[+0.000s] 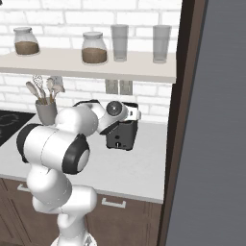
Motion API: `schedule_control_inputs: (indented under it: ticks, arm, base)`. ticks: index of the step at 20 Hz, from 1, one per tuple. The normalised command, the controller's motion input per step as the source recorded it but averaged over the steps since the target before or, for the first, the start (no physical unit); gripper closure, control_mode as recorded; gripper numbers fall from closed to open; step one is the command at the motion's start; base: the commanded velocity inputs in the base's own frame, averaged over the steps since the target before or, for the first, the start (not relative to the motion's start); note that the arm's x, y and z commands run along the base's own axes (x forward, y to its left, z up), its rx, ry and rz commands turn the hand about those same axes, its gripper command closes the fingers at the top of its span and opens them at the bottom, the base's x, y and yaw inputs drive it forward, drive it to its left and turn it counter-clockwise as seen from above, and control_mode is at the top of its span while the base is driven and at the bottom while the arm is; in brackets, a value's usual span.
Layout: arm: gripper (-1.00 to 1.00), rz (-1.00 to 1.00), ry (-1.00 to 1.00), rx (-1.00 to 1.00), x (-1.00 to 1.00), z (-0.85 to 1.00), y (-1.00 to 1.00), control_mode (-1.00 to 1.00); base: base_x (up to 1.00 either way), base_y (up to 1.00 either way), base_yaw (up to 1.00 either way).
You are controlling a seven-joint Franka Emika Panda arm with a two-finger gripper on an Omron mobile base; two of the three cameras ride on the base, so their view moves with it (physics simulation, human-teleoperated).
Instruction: Start the toaster. Once the lever pops up, take the bread to the plate on the dining counter.
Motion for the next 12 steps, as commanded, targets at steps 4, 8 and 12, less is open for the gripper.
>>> schedule_control_inputs:
  ticks: [4, 8, 12]
  arm:
    - [-1.0, 0.0, 0.0, 0.0, 0.0, 0.0, 0.0, -1.0]
    - [-1.0, 0.0, 0.0, 0.0, 0.0, 0.0, 0.0, -1.0]
    - [-1.0, 0.0, 0.0, 0.0, 0.0, 0.0, 0.0, -1.0]
  base:
    - [0.0, 0.0, 0.0]
    - [0.0, 0.0, 0.0]
    - [0.0, 0.0, 0.0]
